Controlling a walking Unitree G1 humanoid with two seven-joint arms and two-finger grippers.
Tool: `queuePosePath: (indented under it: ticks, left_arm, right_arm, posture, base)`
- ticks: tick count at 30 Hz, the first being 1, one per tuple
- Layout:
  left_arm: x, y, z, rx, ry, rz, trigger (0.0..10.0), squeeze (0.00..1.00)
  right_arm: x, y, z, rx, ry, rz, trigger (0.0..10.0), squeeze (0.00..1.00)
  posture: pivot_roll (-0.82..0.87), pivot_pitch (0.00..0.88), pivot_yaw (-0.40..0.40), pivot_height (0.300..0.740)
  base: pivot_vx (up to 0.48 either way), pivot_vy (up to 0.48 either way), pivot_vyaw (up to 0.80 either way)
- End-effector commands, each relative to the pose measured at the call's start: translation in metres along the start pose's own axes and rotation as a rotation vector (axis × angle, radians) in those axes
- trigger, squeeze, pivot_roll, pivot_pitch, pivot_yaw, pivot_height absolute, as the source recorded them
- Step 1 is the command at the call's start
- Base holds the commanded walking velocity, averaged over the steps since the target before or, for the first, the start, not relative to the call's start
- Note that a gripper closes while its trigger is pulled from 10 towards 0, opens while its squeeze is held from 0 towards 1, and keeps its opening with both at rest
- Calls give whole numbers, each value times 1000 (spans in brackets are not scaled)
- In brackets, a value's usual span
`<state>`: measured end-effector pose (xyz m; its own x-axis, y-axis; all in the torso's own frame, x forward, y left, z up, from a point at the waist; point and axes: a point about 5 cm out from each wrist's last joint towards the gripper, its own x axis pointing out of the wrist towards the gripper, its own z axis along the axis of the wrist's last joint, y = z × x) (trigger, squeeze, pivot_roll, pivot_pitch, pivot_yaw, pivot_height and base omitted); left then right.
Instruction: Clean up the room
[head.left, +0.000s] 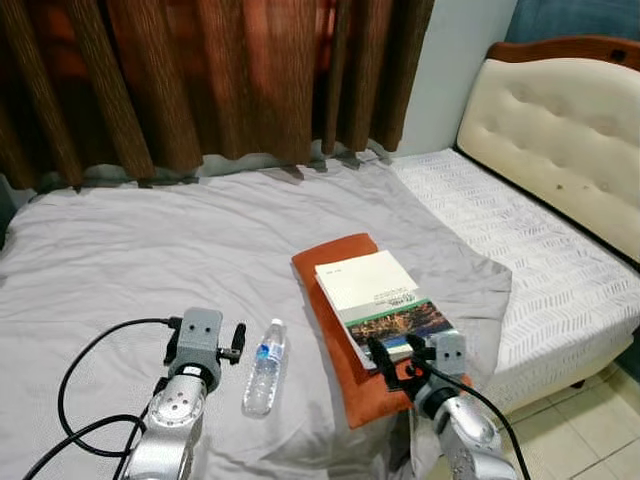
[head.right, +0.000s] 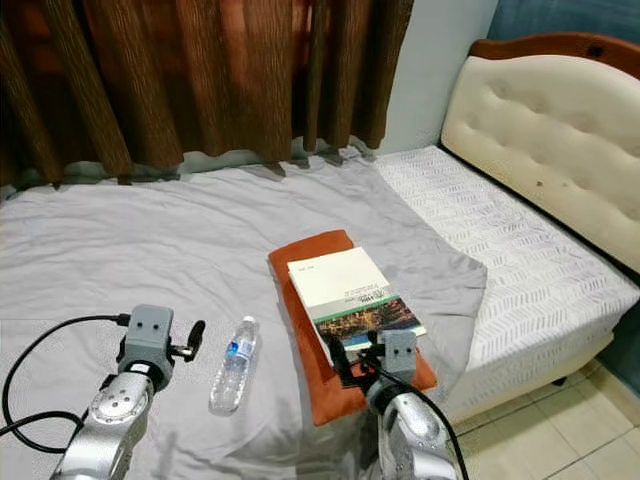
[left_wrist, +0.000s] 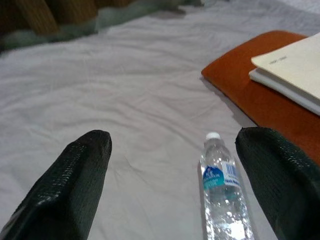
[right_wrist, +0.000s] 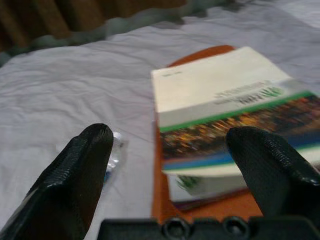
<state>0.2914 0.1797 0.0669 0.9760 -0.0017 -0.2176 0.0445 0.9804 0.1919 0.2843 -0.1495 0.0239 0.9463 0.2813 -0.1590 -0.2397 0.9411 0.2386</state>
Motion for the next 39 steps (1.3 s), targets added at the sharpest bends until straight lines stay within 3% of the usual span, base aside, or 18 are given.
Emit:
queuePosePath:
  ticks: [1, 7, 15, 20, 28, 32, 39]
  left_arm:
    - [6, -3, 7, 16, -29, -35, 10000, 0]
    - [29, -25, 22, -28, -60, -193, 10000, 0]
    - [33, -50, 15, -57, -20, -242, 10000, 0]
    - [33, -49, 6, -119, 4, -218, 10000, 0]
    - [28, -49, 0, -123, -18, -166, 10000, 0]
    - [30, -46, 5, -50, -37, -150, 10000, 0]
    - [35, -46, 12, -48, -48, -146, 10000, 0]
  right_arm:
    - [-2, -10, 10, -40, -39, -65, 10000, 0]
    - [-12, -29, 27, -126, -114, -241, 10000, 0]
    - [-33, -39, 30, -131, -144, -299, 10000, 0]
    - [-40, -38, 27, -142, -122, -306, 10000, 0]
    - [-46, -40, 22, -125, -77, -283, 10000, 0]
    - [-40, -38, 25, -119, -74, -265, 10000, 0]
    - [-33, -34, 26, -121, -67, -237, 10000, 0]
  posture:
    - [72, 0, -5, 740]
    - [-58, 0, 68, 740]
    - [-152, 0, 81, 740]
    - [-153, 0, 54, 740]
    - [-138, 0, 7, 740]
    - [-120, 0, 8, 740]
    - [-115, 0, 13, 740]
  base:
    - [0, 0, 0]
    - [0, 0, 0]
    - [0, 0, 0]
    - [0, 0, 0]
    - [0, 0, 0]
    - [472, 0, 0]
    - [472, 0, 0]
